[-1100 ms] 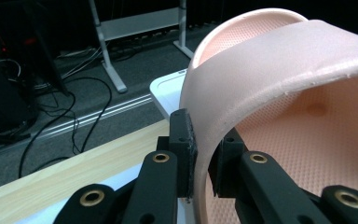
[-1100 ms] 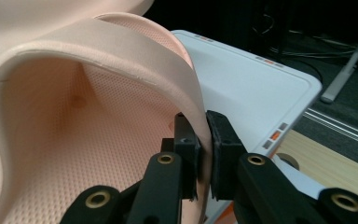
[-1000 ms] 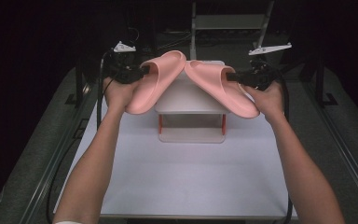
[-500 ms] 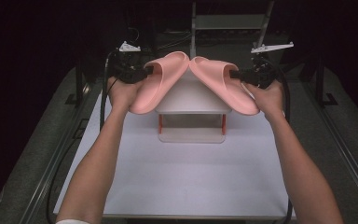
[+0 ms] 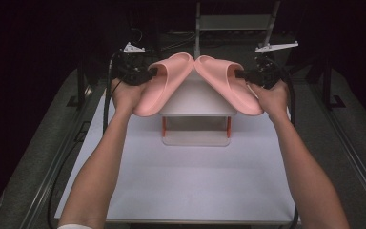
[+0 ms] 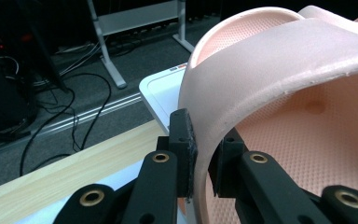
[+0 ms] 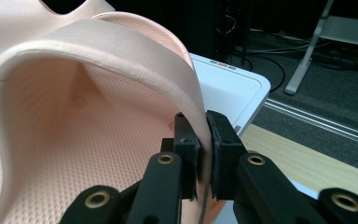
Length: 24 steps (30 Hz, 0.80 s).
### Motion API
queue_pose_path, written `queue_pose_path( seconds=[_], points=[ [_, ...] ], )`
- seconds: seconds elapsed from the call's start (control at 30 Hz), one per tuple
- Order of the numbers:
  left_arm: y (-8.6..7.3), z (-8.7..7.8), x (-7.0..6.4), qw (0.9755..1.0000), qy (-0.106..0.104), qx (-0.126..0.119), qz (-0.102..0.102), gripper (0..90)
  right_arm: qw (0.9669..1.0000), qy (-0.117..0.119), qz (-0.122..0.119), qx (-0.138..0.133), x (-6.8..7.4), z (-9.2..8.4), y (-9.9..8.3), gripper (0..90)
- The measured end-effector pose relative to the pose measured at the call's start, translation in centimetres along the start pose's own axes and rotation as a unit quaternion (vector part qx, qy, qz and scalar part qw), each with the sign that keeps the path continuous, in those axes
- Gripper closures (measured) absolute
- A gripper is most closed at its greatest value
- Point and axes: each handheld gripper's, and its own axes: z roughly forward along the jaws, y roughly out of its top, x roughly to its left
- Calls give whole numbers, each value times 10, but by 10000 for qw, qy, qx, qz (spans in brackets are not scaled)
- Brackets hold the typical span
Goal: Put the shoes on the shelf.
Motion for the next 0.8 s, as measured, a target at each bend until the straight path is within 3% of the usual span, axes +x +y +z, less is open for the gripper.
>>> queue_pose_path(
  seconds=[0.8],
  points=[
    [6,9,-13,10000,65,-45,20,756,9998,-166,121,32,6,4,3,795]
  ],
)
